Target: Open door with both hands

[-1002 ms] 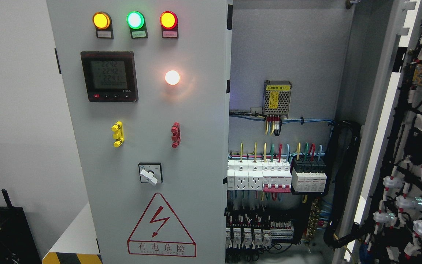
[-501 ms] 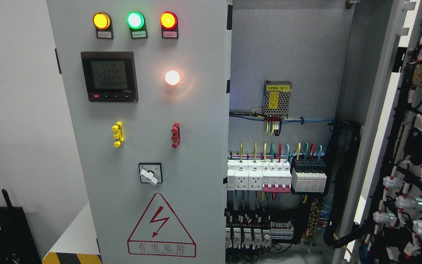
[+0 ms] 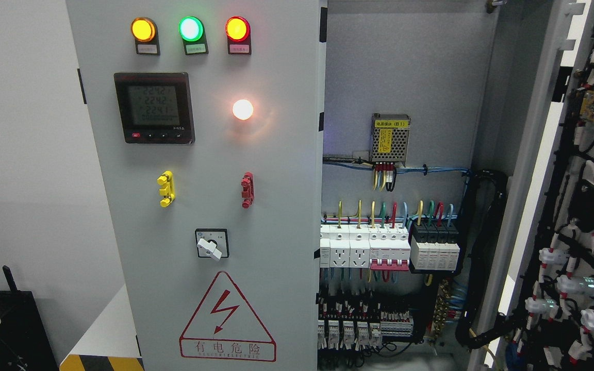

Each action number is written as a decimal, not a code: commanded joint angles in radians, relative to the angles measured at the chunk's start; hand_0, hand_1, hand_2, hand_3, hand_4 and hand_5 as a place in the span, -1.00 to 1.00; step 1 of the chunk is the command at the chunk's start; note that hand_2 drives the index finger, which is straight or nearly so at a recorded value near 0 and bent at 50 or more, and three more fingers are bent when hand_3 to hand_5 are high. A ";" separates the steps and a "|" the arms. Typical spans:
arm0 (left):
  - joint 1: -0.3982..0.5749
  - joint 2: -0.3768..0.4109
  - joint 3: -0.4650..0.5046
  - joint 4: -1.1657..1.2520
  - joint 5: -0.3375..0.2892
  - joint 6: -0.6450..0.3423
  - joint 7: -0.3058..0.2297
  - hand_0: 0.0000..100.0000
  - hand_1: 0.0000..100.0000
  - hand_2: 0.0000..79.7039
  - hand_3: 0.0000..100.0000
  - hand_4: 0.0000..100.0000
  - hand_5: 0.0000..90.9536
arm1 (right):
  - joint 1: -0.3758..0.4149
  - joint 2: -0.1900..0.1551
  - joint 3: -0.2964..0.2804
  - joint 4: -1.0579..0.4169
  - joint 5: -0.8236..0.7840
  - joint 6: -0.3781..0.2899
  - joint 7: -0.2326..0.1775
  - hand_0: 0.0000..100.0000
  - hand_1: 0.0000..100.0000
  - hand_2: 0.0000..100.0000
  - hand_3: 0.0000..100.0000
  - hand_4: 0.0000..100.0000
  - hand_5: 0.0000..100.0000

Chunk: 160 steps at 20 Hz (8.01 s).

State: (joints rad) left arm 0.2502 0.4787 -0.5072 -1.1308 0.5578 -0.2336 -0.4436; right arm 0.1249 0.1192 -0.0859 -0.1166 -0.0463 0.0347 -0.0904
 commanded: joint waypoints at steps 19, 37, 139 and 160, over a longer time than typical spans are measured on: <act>-0.221 -0.453 0.018 1.212 -0.068 -0.104 0.008 -0.76 -0.22 -1.00 -1.00 -1.00 -1.00 | 0.061 0.000 0.031 -0.236 0.010 0.002 -0.002 -0.90 -1.00 -1.00 -1.00 -1.00 -1.00; -0.218 -0.477 0.576 1.284 -0.668 -0.101 0.014 -0.76 -0.22 -1.00 -1.00 -1.00 -1.00 | 0.131 -0.113 0.299 -0.583 0.013 -0.041 -0.002 -0.90 -1.00 -1.00 -1.00 -1.00 -1.00; -0.290 -0.526 0.464 1.152 -0.467 0.208 0.292 -0.76 -0.22 -1.00 -1.00 -1.00 -1.00 | 0.147 -0.047 0.361 -1.649 -0.193 -0.075 -0.009 -0.90 -1.00 -1.00 -1.00 -1.00 -1.00; -0.290 -0.528 0.466 1.154 -0.466 0.208 0.292 -0.76 -0.22 -1.00 -1.00 -1.00 -1.00 | -0.047 -0.061 0.353 -1.523 -0.199 -0.073 -0.011 -0.90 -1.00 -1.00 -1.00 -1.00 -1.00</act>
State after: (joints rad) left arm -0.0399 -0.0487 -0.0422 0.0012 0.0920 -0.0266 -0.1513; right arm 0.1170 0.0653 0.2698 -1.6880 -0.2416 -0.0343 -0.1033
